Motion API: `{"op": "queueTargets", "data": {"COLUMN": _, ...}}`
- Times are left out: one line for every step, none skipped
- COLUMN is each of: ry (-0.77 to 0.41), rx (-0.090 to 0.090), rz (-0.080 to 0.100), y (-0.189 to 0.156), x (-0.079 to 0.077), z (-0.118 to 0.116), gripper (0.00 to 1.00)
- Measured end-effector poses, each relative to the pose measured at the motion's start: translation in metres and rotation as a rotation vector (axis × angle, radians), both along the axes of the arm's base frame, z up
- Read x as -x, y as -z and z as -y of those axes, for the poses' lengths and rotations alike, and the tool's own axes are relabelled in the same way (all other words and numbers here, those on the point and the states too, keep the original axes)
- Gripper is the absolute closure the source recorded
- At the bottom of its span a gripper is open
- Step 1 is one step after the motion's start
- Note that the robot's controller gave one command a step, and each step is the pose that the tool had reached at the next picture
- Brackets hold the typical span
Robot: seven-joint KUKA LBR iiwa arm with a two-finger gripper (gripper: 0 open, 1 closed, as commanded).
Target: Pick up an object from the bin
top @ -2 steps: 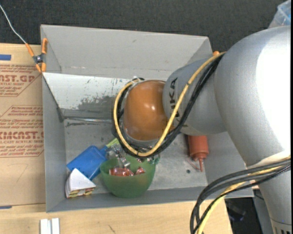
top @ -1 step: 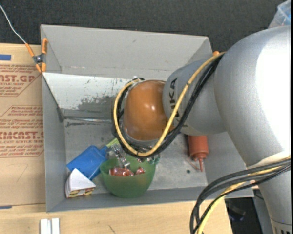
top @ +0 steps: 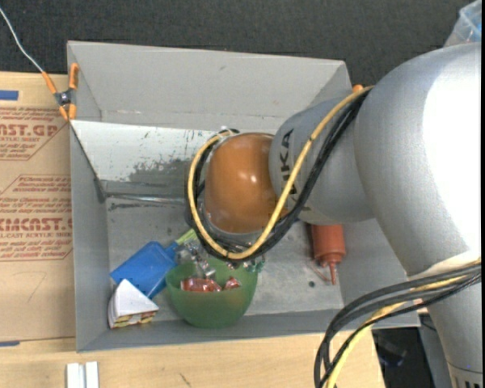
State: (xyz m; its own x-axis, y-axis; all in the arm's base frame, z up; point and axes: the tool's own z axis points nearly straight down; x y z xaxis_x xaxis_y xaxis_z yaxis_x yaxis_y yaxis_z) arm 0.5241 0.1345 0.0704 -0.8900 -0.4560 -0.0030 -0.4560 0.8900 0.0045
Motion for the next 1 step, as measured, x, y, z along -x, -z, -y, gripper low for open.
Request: {"op": "queueTargets", "data": {"ry": 0.0, "rx": 0.0, "rz": 0.0, "y": 0.0, "x": 0.0, "z": 0.0, "gripper": 1.0}}
